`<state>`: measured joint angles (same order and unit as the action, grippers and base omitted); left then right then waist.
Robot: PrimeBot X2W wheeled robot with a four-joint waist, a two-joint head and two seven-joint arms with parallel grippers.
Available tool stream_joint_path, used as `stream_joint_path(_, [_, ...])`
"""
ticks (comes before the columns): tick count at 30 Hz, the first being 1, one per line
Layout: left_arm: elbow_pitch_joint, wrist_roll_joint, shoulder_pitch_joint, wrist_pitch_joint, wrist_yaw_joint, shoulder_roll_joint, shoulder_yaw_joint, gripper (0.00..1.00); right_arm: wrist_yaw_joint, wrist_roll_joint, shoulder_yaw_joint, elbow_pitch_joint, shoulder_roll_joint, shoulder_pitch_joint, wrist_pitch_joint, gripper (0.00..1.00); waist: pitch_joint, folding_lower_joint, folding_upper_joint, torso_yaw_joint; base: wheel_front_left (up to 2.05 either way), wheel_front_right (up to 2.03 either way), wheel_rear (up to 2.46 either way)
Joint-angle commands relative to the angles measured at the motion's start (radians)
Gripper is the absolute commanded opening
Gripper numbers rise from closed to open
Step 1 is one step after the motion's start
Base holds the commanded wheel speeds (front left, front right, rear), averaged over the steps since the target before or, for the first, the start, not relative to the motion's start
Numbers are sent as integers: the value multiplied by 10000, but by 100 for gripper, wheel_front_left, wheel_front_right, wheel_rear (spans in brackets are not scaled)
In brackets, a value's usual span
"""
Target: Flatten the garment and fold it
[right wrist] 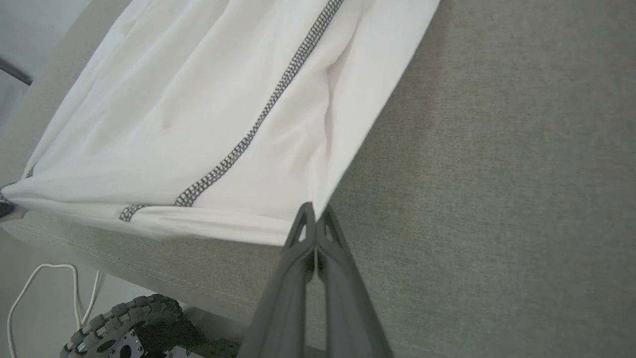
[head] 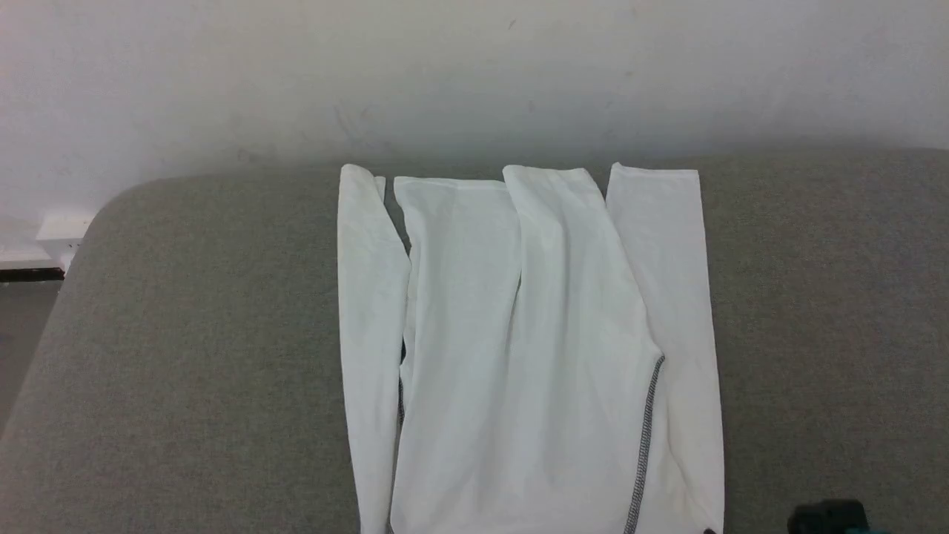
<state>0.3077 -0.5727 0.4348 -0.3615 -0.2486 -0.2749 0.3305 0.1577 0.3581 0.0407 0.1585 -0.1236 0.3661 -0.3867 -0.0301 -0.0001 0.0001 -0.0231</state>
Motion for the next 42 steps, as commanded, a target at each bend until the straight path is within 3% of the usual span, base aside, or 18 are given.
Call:
stream_joint_path(1, [-262,24,152,35,-346,-205,-295,0,-270,-287,-466,-151,-238,149,-18,0,-45,1,-1,-43,0,0,0])
stream_joint_path(6, [-1158,-152,-265,582,35,246,-85,0,-270,-423,-185,-573,-68,118,-105,0,-145,1,-1,-31,0,0,0])
stream_joint_path(7, [-1345,-236,-388,636,174,336,-16,0,-270,-386,-112,-642,-57,65,-76,29,-164,1,-1,-35,0,0,0])
stream_joint_path(8, [-1497,-349,-532,698,336,429,30,0,-270,-394,-23,-671,-98,2,17,73,-178,1,-1,-45,0,0,0])
stream_joint_path(9, [-1631,-399,-680,779,463,471,46,44,-270,-368,105,-685,-150,-60,133,100,-185,1,-1,-45,0,0,0])
stream_joint_path(10, [-1739,-516,-800,838,589,545,44,100,-270,-295,244,-692,-197,-110,240,100,-191,1,-1,-45,0,0,0])
stream_joint_path(18, [-1450,-867,-1534,1458,1113,566,-391,100,-270,-228,150,0,-190,-630,2263,100,-312,1,-1,58,0,0,0])
stream_joint_path(22, [-959,-482,-2497,2328,952,452,-1107,100,-270,-654,-528,552,213,-1143,3336,100,-575,1,-1,92,0,0,0])
stream_joint_path(26, [-1121,87,-4028,3040,835,211,-1666,100,-270,-1038,-807,1023,440,-1798,3600,100,-1031,1,-1,222,0,0,0])
stream_joint_path(34, [-2786,349,-8067,3274,1196,-359,-2235,100,-270,-1292,-832,1538,372,-3357,3569,100,-2711,1,-1,716,0,0,0])
stream_joint_path(42, [-5255,281,-11520,2386,1795,-1114,-2271,100,-270,-1222,-587,1597,360,-4353,3776,100,-4130,1,-1,1416,0,0,0])
